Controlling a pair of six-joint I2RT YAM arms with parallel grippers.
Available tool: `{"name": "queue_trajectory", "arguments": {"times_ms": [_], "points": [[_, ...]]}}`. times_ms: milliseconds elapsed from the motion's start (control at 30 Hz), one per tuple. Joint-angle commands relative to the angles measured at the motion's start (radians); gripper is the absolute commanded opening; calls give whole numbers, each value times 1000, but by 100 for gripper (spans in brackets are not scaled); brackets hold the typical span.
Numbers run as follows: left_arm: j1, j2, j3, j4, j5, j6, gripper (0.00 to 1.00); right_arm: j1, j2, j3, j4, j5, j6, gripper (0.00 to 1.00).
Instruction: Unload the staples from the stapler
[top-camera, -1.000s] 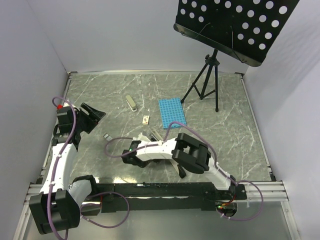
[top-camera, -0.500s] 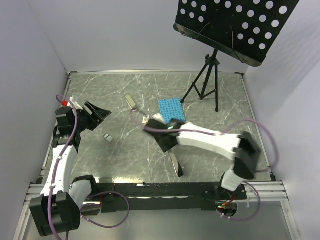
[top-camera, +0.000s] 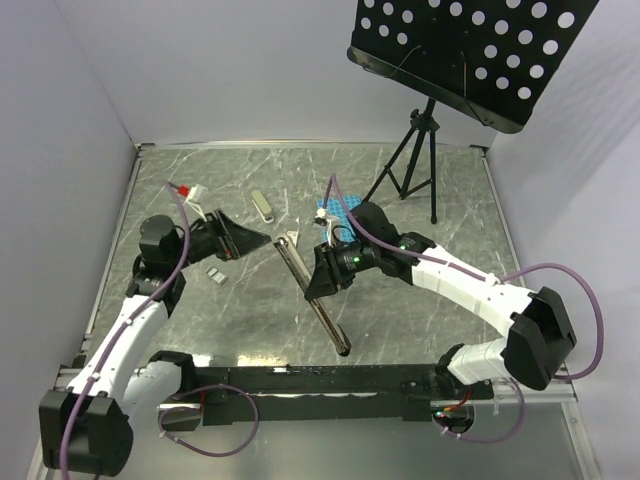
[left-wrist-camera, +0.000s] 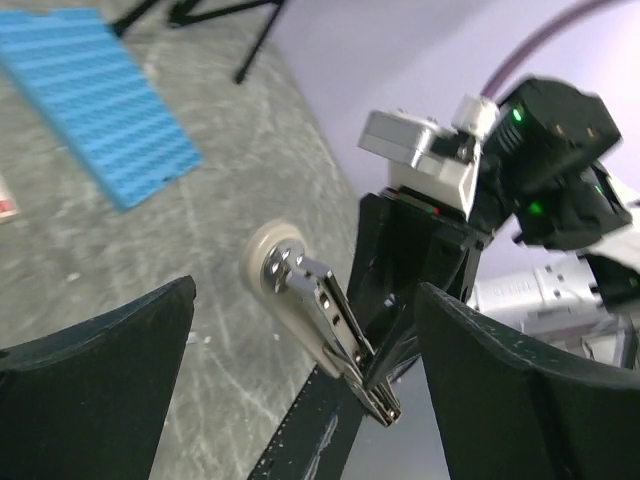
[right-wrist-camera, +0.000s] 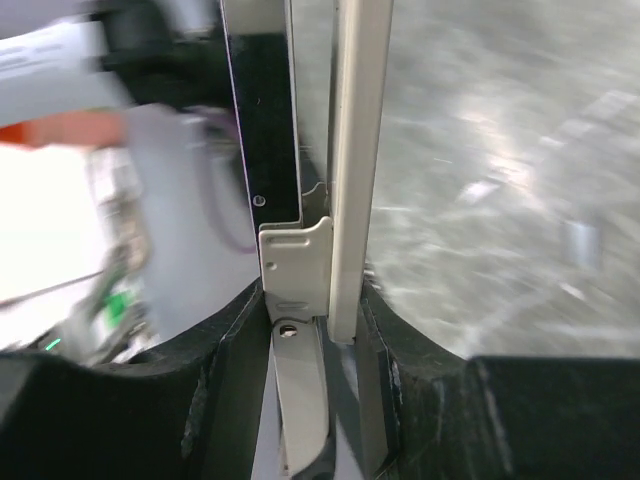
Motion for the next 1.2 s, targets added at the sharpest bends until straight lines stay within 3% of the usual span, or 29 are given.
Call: {"name": "queue_trajectory", "arguments": {"times_ms": [0,233,333,400,433,467,633,833,900,1000,1167], "points": [[-77,13,6,165,12,-23,95,-17,-109,-8,304,-272,86,0],[-151,77,12,256,32,-48,94,-17,-120,-40,462,-358,180,0],[-160,68,3,280,12,-65,89,-19,-114,-45,481,-372,191,0],[-160,58,-5,281,-20,-79,80,-17,-106,-54,481,-375,188,0],[-160,54,-8,282,-26,-83,74,-17,-104,-60,476,-372,183,0],[-160,54,-14,288,-28,-102,57,-20,-101,-62,462,-346,173,0],[-160,76,-37,324,-49,-197,1,-26,-101,-46,352,-228,133,23],[-160,84,-36,278,-108,-249,1,-31,-106,-6,264,-93,85,48],[-160,90,-14,215,-124,-226,1,-31,-110,4,221,-55,67,63],[-160,90,7,150,-160,-205,1,-29,-126,21,171,45,47,76],[-160,79,35,66,-235,-206,1,7,-156,53,103,255,1,77]]}}
